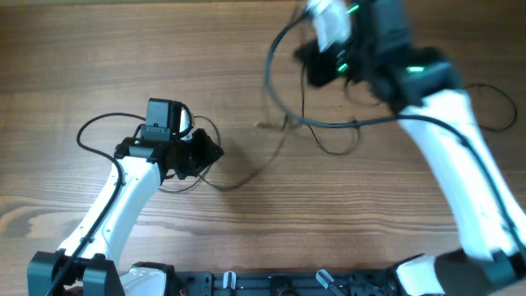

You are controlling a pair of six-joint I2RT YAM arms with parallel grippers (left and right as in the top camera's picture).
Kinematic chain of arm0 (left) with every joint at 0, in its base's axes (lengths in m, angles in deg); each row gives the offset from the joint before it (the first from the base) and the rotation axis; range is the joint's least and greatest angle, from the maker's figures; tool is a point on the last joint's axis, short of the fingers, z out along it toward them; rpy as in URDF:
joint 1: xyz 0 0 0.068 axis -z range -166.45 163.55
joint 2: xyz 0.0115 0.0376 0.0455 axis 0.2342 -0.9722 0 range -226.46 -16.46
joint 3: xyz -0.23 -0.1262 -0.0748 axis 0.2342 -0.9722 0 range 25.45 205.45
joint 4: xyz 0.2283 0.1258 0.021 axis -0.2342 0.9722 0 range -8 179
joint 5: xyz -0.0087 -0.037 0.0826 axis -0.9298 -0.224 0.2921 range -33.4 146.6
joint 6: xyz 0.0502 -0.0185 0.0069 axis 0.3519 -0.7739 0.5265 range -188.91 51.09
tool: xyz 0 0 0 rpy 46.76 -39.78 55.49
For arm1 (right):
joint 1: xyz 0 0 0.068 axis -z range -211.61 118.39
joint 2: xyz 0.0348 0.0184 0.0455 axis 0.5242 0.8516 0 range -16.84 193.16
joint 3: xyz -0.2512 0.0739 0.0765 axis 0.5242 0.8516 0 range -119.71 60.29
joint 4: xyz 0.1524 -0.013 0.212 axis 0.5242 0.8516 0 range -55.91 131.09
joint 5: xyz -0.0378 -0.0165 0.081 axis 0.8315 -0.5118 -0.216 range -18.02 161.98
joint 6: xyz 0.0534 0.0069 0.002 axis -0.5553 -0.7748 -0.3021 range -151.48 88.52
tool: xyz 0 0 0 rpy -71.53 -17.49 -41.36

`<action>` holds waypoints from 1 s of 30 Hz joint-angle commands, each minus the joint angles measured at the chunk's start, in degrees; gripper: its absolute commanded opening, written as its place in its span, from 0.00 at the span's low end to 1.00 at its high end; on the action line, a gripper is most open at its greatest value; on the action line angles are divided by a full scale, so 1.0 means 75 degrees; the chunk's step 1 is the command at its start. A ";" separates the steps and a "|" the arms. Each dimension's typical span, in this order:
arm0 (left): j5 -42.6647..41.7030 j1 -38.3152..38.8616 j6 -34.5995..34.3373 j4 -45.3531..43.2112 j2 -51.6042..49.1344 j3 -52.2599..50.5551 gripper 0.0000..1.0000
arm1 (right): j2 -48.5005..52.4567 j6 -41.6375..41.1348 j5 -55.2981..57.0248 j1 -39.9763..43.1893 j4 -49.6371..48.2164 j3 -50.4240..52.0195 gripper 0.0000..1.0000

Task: Untangle cables

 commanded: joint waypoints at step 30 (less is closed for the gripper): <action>0.0309 0.0017 0.0160 -0.0003 -0.0044 0.0009 0.30 | 0.0035 -0.1390 0.0405 0.2693 0.4806 -0.1119 0.04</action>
